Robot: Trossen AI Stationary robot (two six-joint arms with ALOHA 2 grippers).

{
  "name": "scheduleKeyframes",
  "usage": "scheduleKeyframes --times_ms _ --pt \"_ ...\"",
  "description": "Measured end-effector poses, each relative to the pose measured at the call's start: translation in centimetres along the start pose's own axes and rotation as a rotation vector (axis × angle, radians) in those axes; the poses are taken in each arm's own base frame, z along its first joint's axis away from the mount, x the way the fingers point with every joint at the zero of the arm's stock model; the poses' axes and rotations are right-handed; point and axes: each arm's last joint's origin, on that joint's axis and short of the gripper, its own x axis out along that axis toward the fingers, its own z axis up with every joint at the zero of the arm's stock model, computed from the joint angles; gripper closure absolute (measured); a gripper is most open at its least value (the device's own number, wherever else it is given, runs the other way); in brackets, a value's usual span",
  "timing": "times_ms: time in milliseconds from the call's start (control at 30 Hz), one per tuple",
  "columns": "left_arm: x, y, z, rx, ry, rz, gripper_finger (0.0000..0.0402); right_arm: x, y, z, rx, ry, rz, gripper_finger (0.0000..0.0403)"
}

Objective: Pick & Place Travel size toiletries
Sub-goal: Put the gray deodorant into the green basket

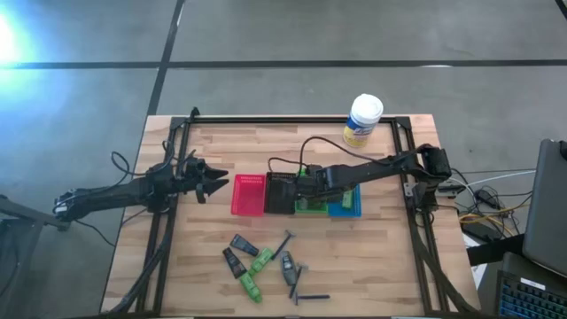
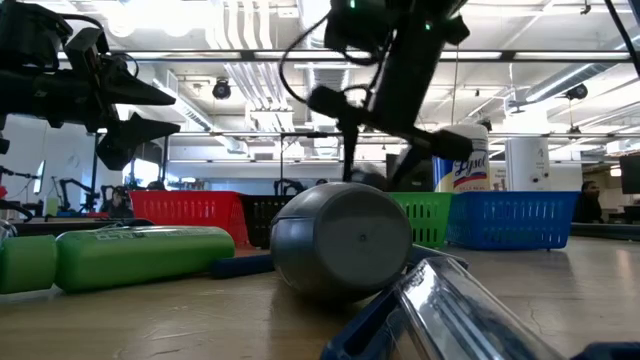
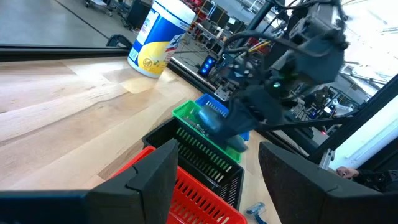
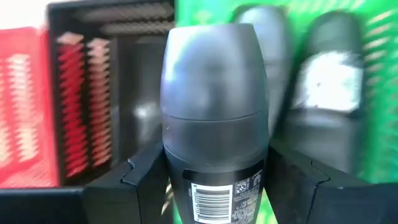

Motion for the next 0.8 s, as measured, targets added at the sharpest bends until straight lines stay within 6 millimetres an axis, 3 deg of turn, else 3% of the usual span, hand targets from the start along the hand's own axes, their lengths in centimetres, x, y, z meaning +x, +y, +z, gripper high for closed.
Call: scheduleKeyframes --times_ms 333,533,667,800 --pt "0.0 0.0 0.0 0.0 0.0 0.0 0.0172 0.2 -0.4 0.3 -0.021 -0.066 -0.02 0.0131" --pt "0.0 0.0 0.0 0.0 0.0 0.0 0.0172 -2.3 0.7 0.1 -0.239 -0.033 -0.06 0.0085" --pt "0.0 0.0 0.0 0.0 0.0 0.0 0.0172 -4.8 1.9 -1.5 -0.531 0.104 0.002 0.0066" --pt "0.0 0.0 0.0 0.0 0.0 0.0 0.0172 -5.1 2.3 -4.3 -0.563 0.337 0.045 0.0061"
